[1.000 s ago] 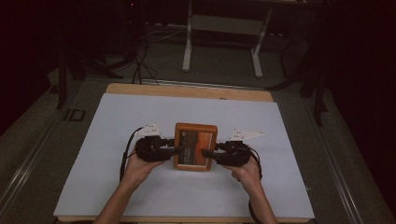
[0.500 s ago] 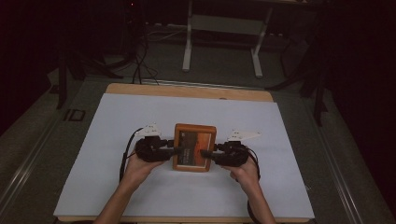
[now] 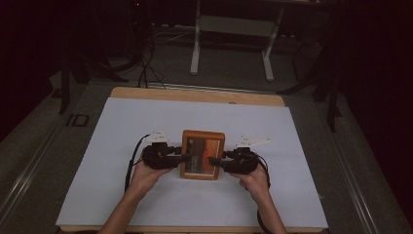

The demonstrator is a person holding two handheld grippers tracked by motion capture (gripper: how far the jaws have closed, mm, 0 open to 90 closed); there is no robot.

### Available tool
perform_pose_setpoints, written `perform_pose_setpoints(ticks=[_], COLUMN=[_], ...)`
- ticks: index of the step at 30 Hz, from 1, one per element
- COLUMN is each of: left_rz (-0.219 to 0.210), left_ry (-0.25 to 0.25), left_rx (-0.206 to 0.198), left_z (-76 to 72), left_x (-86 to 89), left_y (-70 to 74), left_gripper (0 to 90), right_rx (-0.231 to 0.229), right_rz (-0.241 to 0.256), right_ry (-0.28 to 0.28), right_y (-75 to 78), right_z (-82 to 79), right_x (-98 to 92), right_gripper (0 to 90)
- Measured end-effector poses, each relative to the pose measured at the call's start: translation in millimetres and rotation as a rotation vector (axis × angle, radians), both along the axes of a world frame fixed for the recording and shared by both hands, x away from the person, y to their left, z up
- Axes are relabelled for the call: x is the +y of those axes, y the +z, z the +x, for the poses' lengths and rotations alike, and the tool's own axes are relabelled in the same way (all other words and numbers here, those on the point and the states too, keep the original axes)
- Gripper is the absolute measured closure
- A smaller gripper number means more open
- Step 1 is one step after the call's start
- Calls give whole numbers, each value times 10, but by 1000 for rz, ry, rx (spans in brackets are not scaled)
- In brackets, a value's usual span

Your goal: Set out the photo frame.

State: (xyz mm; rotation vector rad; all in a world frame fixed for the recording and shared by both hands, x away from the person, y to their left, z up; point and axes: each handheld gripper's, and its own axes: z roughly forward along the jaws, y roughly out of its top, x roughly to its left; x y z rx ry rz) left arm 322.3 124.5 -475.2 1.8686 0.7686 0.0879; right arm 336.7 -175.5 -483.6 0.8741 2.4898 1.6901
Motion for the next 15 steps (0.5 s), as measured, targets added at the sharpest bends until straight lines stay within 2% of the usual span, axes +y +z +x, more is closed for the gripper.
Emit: perform_pose_setpoints(ticks=[15], left_rz=[17], left_ry=[10], left_rx=[17], left_z=[34], left_x=[-10], left_y=[-80], left_gripper=[602], right_rx=[15], right_rz=[-15], right_ry=[-8], right_y=[-94], right_z=[47], right_x=[20], right_gripper=[568])
